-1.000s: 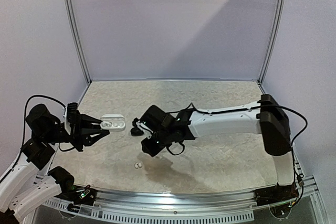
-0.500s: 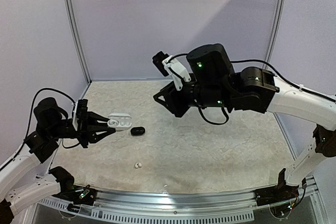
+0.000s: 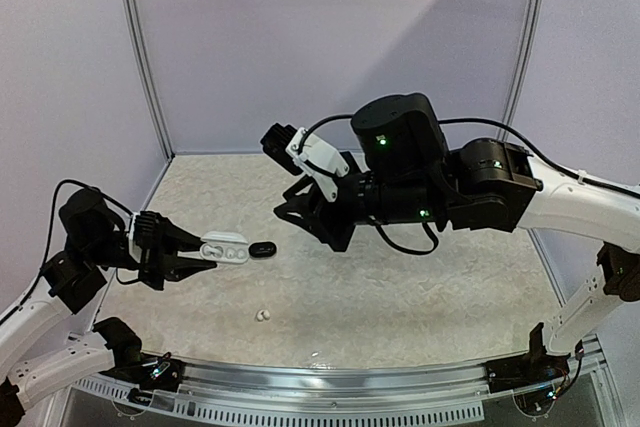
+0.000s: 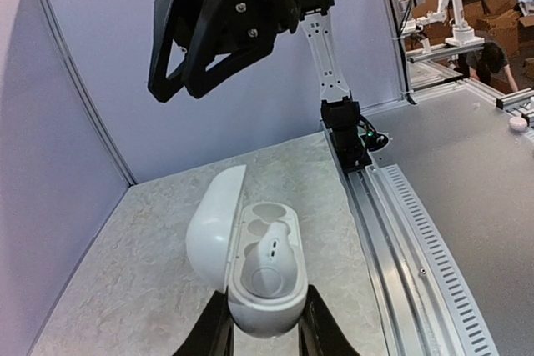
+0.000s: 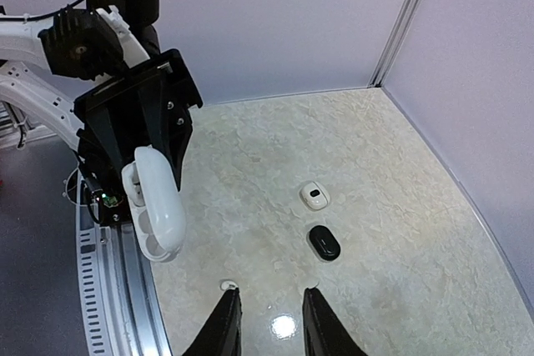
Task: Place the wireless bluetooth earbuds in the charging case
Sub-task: Pick up the right earbud from the left side groove of the charging case.
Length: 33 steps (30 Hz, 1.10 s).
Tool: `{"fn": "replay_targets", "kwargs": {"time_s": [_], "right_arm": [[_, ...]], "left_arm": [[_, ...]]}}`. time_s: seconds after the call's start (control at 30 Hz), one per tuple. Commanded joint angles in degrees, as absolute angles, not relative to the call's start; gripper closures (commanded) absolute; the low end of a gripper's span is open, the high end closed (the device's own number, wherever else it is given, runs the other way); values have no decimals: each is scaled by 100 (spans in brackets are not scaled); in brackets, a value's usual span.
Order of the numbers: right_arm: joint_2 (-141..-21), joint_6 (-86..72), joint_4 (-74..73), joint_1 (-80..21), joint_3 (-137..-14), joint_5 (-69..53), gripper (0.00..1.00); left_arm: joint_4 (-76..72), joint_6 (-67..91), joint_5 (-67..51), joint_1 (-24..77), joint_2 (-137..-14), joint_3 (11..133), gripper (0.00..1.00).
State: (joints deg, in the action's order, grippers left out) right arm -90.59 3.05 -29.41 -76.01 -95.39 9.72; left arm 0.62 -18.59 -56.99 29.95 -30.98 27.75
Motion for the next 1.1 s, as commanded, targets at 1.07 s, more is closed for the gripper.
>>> {"fn": "replay_targets", "kwargs": {"time_s": [1.07], "right_arm": [[-10868, 1200, -3327, -8002, -11234, 558, 79]], "left_arm": [[298, -1187, -4913, 3366, -3331, 2938, 100]]}}
